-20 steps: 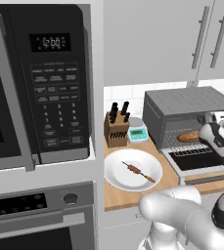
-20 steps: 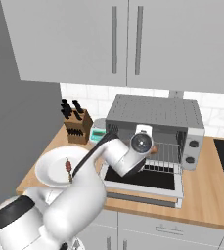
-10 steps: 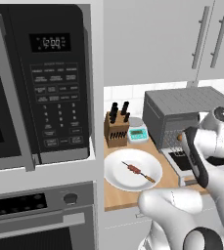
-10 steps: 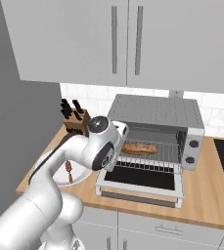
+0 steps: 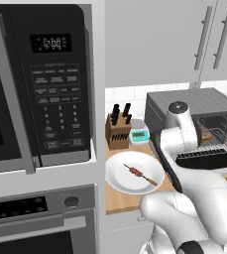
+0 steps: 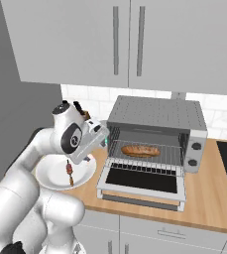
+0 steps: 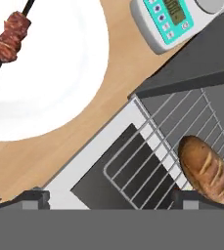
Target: Pick up the kebab skewer and baguette bread, and place them inside the toaster oven. Close the toaster oven door and start by setting the timer.
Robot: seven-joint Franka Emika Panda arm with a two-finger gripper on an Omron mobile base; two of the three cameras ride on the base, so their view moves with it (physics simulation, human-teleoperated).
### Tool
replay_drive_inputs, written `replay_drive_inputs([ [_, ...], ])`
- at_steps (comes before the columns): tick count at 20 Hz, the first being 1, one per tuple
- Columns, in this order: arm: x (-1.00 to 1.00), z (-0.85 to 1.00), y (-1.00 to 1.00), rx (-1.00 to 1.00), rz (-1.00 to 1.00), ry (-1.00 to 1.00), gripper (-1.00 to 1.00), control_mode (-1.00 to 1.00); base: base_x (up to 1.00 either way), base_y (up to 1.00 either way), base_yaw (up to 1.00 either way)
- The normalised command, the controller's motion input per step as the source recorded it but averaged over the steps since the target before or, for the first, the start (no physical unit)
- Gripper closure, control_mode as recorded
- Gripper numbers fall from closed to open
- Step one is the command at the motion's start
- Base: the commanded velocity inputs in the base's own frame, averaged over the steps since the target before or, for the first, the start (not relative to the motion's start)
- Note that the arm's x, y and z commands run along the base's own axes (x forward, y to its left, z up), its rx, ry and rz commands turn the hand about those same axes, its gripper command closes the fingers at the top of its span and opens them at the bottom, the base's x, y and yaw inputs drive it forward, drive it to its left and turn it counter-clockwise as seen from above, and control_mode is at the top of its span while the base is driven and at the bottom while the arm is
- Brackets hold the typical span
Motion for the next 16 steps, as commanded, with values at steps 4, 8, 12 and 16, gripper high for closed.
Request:
replay_drive_inputs([
  [4, 0.3, 0.0, 0.46, 0.11, -0.3, 0.19, -1.0, -1.0, 0.0, 0.0, 0.0],
  [8, 0.12, 0.0, 0.39, 0.18, -0.25, 0.28, -1.0, -1.0, 0.0, 0.0, 0.0],
  [12, 0.0, 0.0, 0.38, 0.2, -0.23, 0.3, -1.0, -1.0, 0.0, 0.0, 0.0],
  [16, 0.0, -0.27, 0.44, 0.15, -0.2, 0.2, -1.0, -1.0, 0.0, 0.0, 0.0],
])
